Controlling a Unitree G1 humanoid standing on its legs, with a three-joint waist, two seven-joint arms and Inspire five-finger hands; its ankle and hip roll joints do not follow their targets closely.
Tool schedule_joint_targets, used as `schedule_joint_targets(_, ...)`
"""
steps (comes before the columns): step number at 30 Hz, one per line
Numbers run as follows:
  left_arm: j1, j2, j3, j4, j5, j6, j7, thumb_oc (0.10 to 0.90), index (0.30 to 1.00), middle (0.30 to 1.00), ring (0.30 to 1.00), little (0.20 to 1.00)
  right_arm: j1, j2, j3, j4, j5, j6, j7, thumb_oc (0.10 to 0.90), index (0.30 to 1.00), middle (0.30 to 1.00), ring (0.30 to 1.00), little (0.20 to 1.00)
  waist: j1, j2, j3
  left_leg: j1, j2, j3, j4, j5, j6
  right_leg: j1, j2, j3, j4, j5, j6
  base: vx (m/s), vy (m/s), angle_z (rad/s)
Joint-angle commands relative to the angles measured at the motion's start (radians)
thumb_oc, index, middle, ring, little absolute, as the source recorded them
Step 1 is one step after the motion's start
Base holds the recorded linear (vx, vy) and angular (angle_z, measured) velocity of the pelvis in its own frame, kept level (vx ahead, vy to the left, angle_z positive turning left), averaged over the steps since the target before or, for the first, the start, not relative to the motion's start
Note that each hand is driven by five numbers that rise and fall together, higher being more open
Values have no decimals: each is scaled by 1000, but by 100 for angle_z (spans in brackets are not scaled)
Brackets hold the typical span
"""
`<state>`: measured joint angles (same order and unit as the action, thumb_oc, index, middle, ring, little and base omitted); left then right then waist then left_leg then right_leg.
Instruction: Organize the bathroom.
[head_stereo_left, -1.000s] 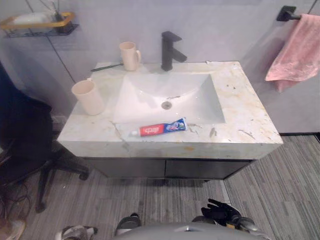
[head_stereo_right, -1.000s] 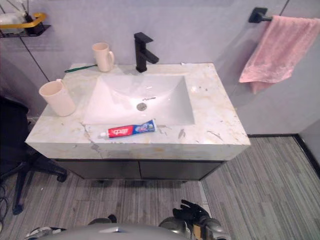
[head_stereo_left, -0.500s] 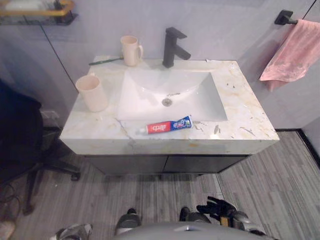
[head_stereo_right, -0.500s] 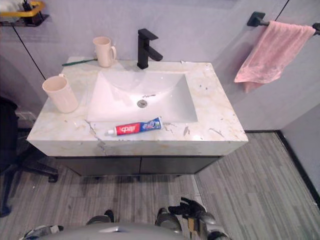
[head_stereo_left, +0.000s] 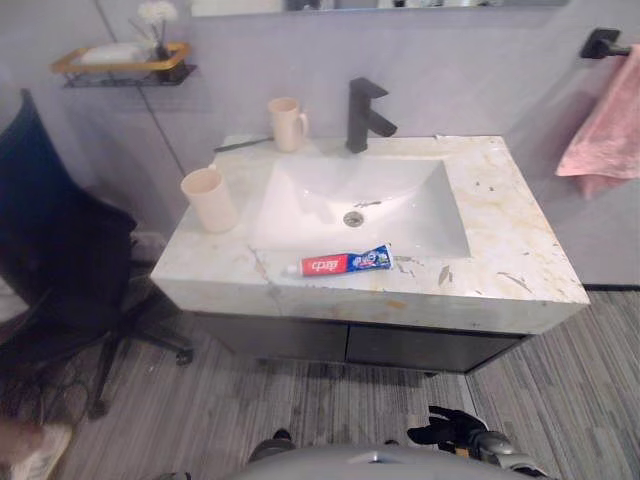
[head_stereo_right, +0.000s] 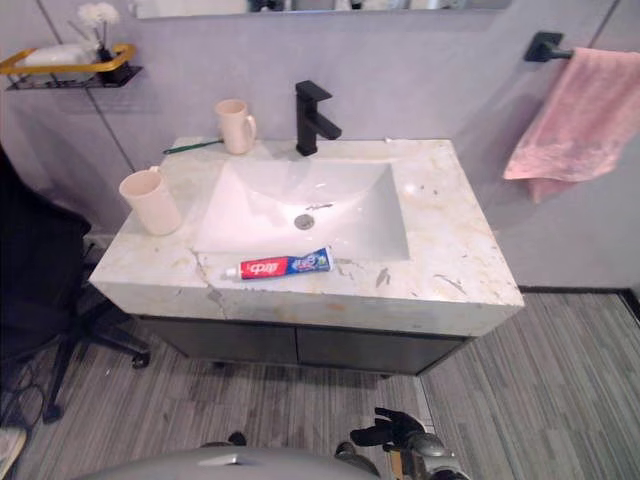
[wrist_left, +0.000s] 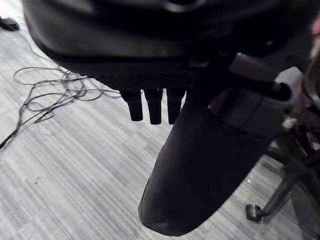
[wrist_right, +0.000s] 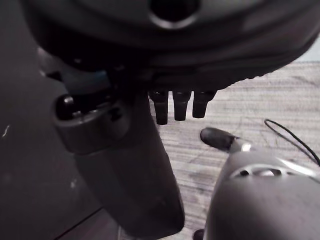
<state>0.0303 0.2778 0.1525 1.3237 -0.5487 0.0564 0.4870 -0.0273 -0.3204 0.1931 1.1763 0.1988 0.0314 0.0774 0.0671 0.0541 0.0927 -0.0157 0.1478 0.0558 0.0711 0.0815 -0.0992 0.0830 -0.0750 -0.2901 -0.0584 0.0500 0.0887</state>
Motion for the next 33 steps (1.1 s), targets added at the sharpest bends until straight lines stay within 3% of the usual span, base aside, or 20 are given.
schedule_joint_targets(1,-25,55,36,15,-26,-41,1,800,900,900,900,900,-87,-39,30,-10,-51,-32,-18,800,900,900,900,900,-17,-110,53,-21,-62,75,242,-121,15,-10,-44,3,45,-75,-37,-157,-78,52)
schedule_joint_targets(3,-34,54,25,14,-34,-36,2,800,900,900,900,900,-98,-42,34,-16,-45,-28,-22,800,900,900,900,900,-20,-116,57,-11,-75,88,306,-148,23,-18,-45,-10,50,-67,-42,-94,-28,19)
schedule_joint_targets(7,-56,55,16,10,-20,-18,15,800,900,900,900,900,-116,-38,35,-17,-16,-23,-34,800,900,900,900,900,-43,-103,29,104,-113,60,204,-183,34,-73,-18,-16,73,-54,-43,-44,40,17)
schedule_joint_targets(9,-56,53,8,7,7,-14,18,800,900,900,900,900,-117,-34,38,-24,-4,-28,-32,800,900,900,900,900,-46,-95,16,152,-151,22,74,-227,53,-106,-16,-7,79,-31,-21,-74,96,52)
schedule_joint_targets(12,-62,62,6,1,33,6,22,800,900,900,900,900,-107,-21,33,-26,5,-31,-38,800,900,900,900,900,-61,-83,16,182,-164,55,3,-256,73,-134,-39,-12,84,1,10,-88,94,15)
schedule_joint_targets(16,-56,70,0,-11,47,10,20,800,900,900,900,900,-96,-16,24,-34,19,-23,-45,800,900,900,900,900,-72,-70,29,182,-186,70,-7,-259,88,-161,-59,-10,87,32,38,-64,87,-12)
schedule_joint_targets(19,-32,93,17,-27,57,6,16,800,900,900,900,900,-75,-13,16,-61,-12,-4,-30,800,900,900,900,900,-77,-58,56,159,-213,65,23,-261,112,-201,-87,22,159,44,60,-82,62,-15)
schedule_joint_targets(22,-31,133,22,-44,9,-2,25,800,900,900,900,900,-69,-15,35,-82,-55,9,-1,800,900,900,900,900,-79,-39,83,129,-194,98,73,-266,133,-256,-144,53,380,49,58,-103,-16,-22)
schedule_joint_targets(23,-35,137,22,-49,-6,-4,32,800,900,900,900,900,-73,-14,38,-79,-67,10,8,800,900,900,900,900,-73,-39,82,122,-178,118,89,-262,127,-228,-136,39,331,-12,45,-46,-126,-14)
schedule_joint_targets(26,-29,122,37,-47,-13,-23,38,800,900,900,900,900,-84,-12,55,-64,-76,11,8,800,900,900,900,900,-52,-52,84,89,-151,125,208,-254,97,-136,-100,5,245,-69,12,22,-200,-26)
schedule_joint_targets(27,-22,110,44,-47,-8,-38,35,800,900,900,900,900,-93,-17,62,-66,-69,14,10,800,900,900,900,900,-46,-58,85,71,-137,128,285,-234,76,-117,-91,-4,222,-78,-3,28,-206,-8)
schedule_joint_targets(29,-8,86,39,-32,-5,-81,22,800,900,900,900,900,-110,-30,71,-81,-72,37,16,800,900,900,900,900,-23,-74,94,-40,-100,112,510,-127,26,-57,-73,-22,170,-91,-43,32,-157,2)
schedule_joint_targets(30,-6,81,36,-32,-1,-83,18,800,900,900,900,900,-116,-37,73,-87,-62,45,16,800,900,900,900,900,-15,-81,96,-87,-86,98,541,-83,13,-39,-71,-25,155,-92,-50,29,-60,13)
schedule_joint_targets(31,-8,77,27,-36,-2,-77,16,800,900,900,900,900,-123,-43,75,-88,-50,48,14,800,900,900,900,900,-11,-82,98,-113,-63,96,524,-65,8,-24,-67,-27,144,-96,-54,48,24,0)
schedule_joint_targets(33,-15,67,12,-39,3,-66,17,800,900,900,900,900,-136,-46,71,-78,-43,39,7,800,900,900,900,900,-7,-76,105,-90,-35,105,382,-80,19,-2,-64,-13,130,-103,-48,95,134,-45)
